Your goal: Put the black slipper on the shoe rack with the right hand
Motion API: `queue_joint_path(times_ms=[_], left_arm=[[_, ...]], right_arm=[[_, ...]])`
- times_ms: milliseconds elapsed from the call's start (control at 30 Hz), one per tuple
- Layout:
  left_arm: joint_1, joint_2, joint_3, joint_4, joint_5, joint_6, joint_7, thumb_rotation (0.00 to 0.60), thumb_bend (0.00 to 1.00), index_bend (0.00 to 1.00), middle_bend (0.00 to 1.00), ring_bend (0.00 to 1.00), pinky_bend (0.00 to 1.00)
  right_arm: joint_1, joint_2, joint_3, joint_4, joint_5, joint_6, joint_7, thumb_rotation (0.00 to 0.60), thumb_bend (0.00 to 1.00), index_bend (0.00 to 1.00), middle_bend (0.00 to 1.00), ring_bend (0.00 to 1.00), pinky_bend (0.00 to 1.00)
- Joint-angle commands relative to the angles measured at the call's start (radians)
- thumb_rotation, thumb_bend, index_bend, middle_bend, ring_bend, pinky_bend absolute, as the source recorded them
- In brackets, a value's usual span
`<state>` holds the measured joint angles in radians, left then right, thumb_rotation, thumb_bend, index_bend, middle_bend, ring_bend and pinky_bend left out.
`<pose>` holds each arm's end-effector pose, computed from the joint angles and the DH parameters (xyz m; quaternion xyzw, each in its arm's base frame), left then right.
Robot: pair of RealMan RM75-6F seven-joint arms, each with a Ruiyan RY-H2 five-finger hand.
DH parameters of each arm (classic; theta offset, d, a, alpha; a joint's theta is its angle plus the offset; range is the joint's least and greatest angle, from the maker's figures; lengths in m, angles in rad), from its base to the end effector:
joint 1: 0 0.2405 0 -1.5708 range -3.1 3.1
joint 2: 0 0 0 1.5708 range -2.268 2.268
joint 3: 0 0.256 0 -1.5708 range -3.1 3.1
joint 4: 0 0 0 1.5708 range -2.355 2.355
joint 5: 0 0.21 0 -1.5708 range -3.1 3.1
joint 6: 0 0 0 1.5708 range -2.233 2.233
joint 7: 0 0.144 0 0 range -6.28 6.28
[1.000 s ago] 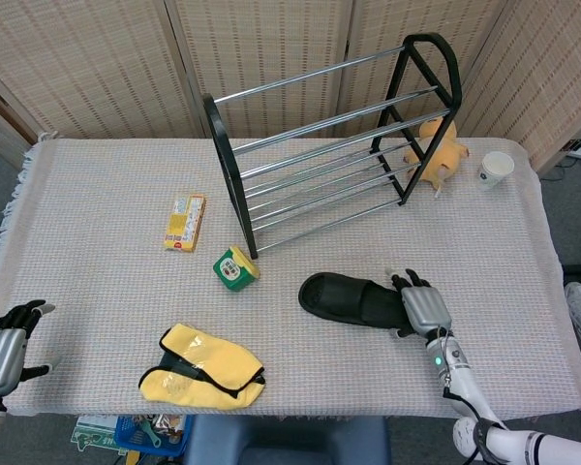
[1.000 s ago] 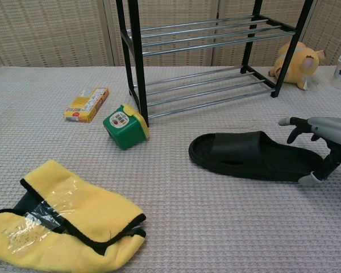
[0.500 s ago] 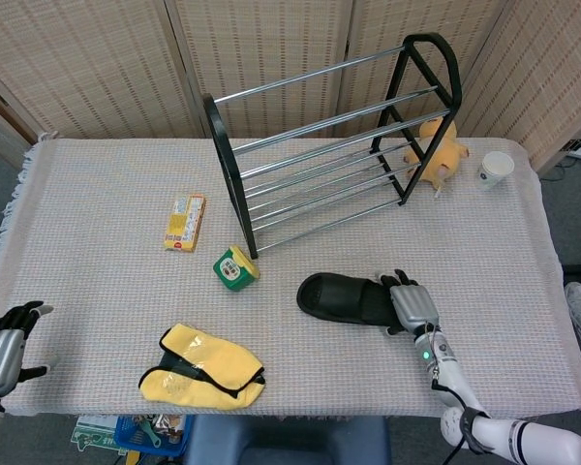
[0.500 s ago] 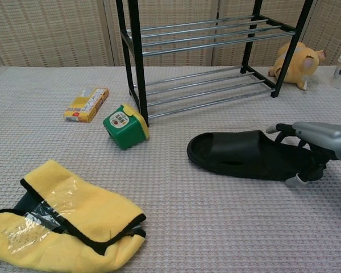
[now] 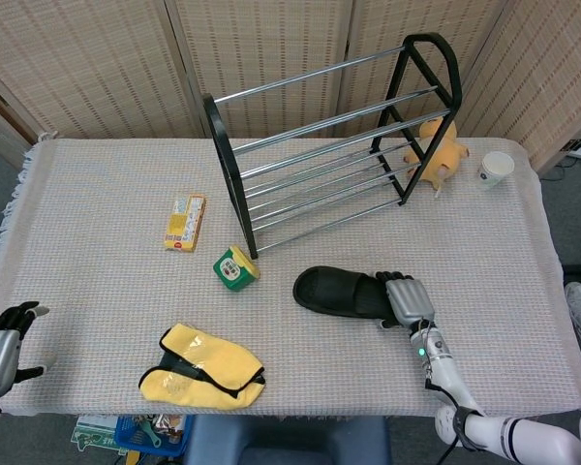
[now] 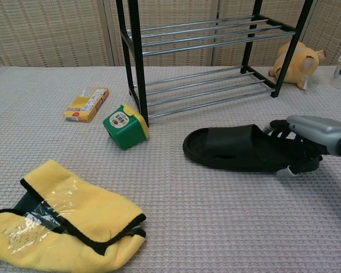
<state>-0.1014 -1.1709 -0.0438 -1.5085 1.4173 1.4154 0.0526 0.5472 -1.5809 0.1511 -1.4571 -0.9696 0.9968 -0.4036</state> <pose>-0.3393 0.1858 0.1478 -0.6016 -0.3924 -0.3278 0.6137 -0.2292 -0.3042 -0.0235 0.6785 -0.4798 0.2920 0.4734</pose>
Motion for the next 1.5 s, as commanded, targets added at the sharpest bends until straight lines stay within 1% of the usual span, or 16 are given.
queue_joint_path(times_ms=[33,200,400,467,633,867,1067,1200,1300,1500], left_arm=[[-0.001,0.002,-0.001,-0.003,0.001,0.001,0.002,0.6,0.17,0.28,0.21,0.2,0.31],[-0.004,0.006,-0.006,-0.011,0.0,0.002,0.01,0.6,0.17,0.28,0.21,0.2,0.31],[-0.011,0.008,-0.007,-0.021,0.007,0.0,0.018,0.6,0.17,0.28,0.21,0.2,0.31],[-0.013,0.009,-0.008,-0.024,0.008,-0.001,0.021,0.6,0.17,0.28,0.21,0.2,0.31],[-0.02,0.007,-0.01,-0.029,0.018,-0.001,0.021,0.6,0.17,0.28,0.21,0.2,0.31],[-0.025,0.007,-0.006,-0.029,0.03,-0.001,0.019,0.6,0.17,0.28,0.21,0.2,0.31],[-0.019,0.007,-0.002,-0.021,0.03,0.003,0.01,0.6,0.17,0.28,0.21,0.2,0.31],[-0.015,0.006,0.001,-0.016,0.026,0.003,0.006,0.6,0.17,0.28,0.21,0.2,0.31],[-0.013,0.006,0.003,-0.011,0.023,0.002,0.004,0.6,0.17,0.28,0.21,0.2,0.31],[-0.008,0.008,0.005,-0.003,0.014,0.001,0.003,0.6,0.17,0.28,0.21,0.2,0.31]], right_arm=[[-0.018,0.011,0.004,-0.007,-0.073,0.042,0.073,0.6,0.38,0.44,0.44,0.28,0.44],[-0.034,0.049,0.023,-0.034,-0.107,0.066,0.144,0.6,0.38,0.46,0.46,0.3,0.46],[-0.034,0.078,0.069,-0.055,-0.08,0.065,0.201,0.6,0.38,0.46,0.47,0.31,0.47],[-0.025,0.08,0.084,-0.06,-0.063,0.063,0.19,0.6,0.38,0.46,0.47,0.31,0.47],[0.015,0.07,0.132,-0.069,0.028,0.054,0.125,0.6,0.38,0.46,0.47,0.31,0.47],[0.078,0.03,0.186,-0.042,0.157,0.044,0.05,0.6,0.37,0.46,0.46,0.31,0.47],[0.17,-0.045,0.234,0.058,0.293,0.029,-0.041,0.6,0.37,0.46,0.44,0.31,0.47],[0.235,-0.095,0.264,0.147,0.376,0.0,-0.086,0.6,0.36,0.46,0.42,0.31,0.47],[0.283,-0.132,0.283,0.221,0.426,-0.031,-0.108,0.6,0.35,0.46,0.41,0.31,0.47],[0.376,-0.21,0.318,0.377,0.492,-0.077,-0.141,0.6,0.35,0.46,0.41,0.29,0.47]])
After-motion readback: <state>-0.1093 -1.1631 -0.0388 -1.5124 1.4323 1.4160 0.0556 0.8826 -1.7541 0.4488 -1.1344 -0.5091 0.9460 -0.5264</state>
